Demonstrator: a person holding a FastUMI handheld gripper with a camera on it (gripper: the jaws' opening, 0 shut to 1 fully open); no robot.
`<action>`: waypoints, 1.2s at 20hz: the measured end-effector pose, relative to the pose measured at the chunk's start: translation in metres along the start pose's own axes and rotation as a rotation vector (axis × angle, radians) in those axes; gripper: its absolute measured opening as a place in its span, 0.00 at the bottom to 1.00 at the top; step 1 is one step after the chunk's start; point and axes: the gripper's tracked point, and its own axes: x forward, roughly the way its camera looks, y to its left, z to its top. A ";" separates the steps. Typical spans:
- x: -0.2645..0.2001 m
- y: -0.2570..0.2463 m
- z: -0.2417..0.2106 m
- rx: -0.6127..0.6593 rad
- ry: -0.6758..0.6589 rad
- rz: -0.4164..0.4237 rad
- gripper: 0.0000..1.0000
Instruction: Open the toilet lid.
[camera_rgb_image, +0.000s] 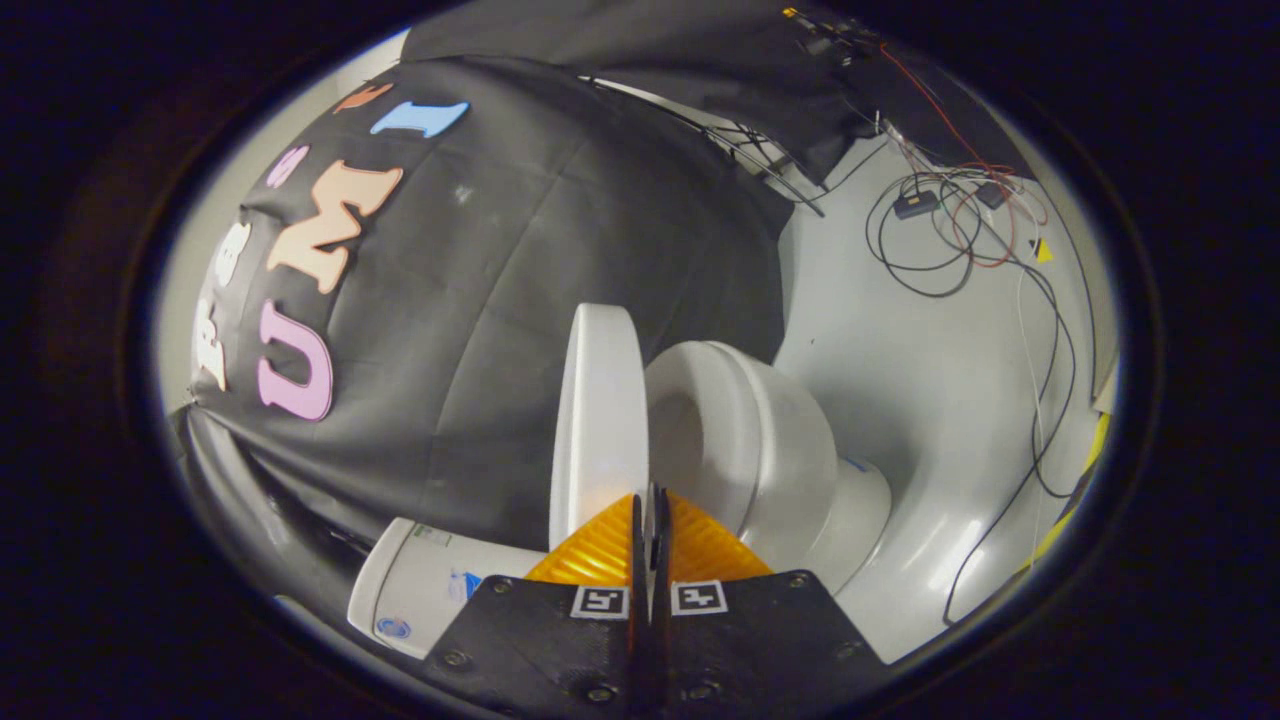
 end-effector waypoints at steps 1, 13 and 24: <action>-0.001 0.004 0.001 -0.008 -0.010 -0.009 0.01; -0.022 0.060 0.002 -0.144 -0.092 -0.068 0.01; -0.046 0.121 -0.013 -0.306 -0.159 -0.105 0.01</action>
